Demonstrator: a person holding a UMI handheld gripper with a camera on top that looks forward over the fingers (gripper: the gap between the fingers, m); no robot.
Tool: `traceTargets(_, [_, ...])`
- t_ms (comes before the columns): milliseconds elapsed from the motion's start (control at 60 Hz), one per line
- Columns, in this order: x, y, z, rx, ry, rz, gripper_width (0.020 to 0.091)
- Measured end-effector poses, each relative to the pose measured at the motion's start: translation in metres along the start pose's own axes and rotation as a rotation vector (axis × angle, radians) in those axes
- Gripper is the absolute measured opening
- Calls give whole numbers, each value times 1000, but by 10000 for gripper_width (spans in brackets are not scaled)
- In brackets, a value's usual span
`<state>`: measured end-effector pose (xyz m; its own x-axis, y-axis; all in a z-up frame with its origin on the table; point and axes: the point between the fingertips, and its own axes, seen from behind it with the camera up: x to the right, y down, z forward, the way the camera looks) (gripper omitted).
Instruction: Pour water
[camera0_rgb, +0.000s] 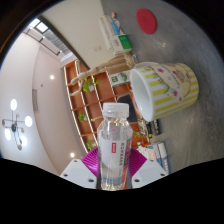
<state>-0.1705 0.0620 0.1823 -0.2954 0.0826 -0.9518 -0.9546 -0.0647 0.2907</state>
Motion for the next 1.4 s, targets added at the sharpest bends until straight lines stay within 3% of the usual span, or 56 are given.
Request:
traceTargets(100, [-15, 2, -4, -31, 53, -345, 379])
traceTargets(200, [-46, -25, -11, -1, 129, -799, 381])
traceTargets(450, [-77, -171, -35, 257, 505, -1620, 378])
traceTargets(600, [-71, -241, -50, 322, 678, -1780, 379])
traceTargets(750, [-48, -294, -51, 374, 726, -1809, 378])
traceTargets(833, [-37, -310, -53, 367, 731, -1792, 379])
traceTargets(1100, [-5, -325, -44, 366, 676, -1765, 400])
traceTargets(1300, [-1, -322, -52, 356, 710, -1811, 543])
traceTargets(1400, [11, -319, -62, 305, 761, -1815, 726])
